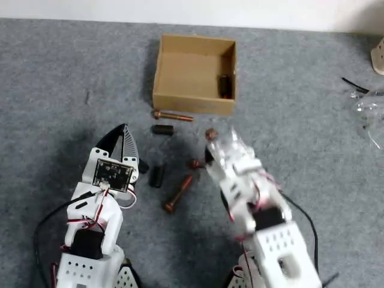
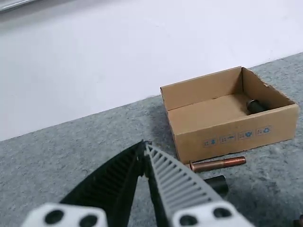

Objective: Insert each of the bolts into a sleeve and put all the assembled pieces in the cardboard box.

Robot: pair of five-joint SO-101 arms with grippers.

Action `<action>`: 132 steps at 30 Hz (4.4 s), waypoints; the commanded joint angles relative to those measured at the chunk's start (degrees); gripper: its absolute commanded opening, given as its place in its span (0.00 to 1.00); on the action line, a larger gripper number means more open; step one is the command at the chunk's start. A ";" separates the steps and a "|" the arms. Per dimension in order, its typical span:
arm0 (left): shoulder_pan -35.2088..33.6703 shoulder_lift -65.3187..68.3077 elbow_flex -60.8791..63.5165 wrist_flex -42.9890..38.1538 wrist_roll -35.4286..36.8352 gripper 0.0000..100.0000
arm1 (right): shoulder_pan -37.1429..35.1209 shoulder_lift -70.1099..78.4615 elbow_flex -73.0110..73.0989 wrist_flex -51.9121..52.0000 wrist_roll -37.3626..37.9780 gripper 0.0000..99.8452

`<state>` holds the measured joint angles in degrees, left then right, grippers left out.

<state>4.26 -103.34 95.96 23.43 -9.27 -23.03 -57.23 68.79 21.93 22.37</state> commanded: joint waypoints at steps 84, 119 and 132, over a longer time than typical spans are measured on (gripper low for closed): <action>-3.30 14.64 1.36 -13.27 0.62 0.01 | -4.70 101.76 -171.47 79.16 -7.03 0.15; -4.09 14.64 1.01 -13.36 0.62 0.01 | -13.93 115.91 -142.90 70.81 -0.09 0.15; -4.00 14.64 1.01 -13.36 0.62 0.01 | -9.10 116.53 -142.37 64.40 3.78 0.15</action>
<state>0.40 -88.92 96.31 11.30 -9.27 -33.67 59.87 -73.01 87.87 25.10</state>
